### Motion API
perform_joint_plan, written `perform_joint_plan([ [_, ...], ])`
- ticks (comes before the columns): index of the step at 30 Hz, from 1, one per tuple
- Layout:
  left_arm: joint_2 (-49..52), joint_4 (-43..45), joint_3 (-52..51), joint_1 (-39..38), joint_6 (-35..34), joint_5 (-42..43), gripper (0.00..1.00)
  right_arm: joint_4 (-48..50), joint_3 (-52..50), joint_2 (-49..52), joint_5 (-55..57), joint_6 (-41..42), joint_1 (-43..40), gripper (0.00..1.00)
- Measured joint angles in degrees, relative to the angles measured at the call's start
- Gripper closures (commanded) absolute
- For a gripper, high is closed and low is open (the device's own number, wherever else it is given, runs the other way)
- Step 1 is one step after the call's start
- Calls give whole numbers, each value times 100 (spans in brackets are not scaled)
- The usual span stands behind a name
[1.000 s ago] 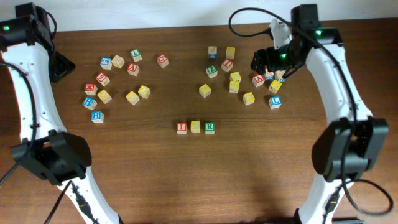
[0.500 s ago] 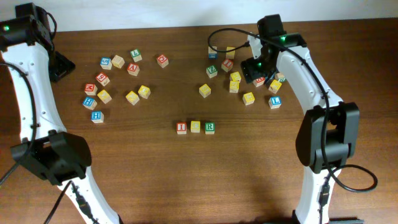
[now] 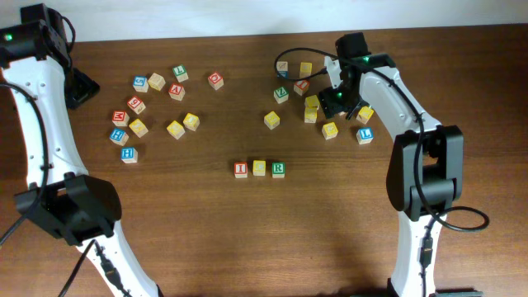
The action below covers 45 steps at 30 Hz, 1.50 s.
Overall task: Spell out ICRA
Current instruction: 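Lower the right gripper onto the red A block and grasp it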
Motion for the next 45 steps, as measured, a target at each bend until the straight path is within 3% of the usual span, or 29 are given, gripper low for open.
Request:
perform_joint_plan([
  [34,0,0,0,0,0,0,1,68,-44,321,-251,-2,-52,28],
  [45,0,0,0,0,2,0,1,398,-44,321,-201,133,-63,53],
])
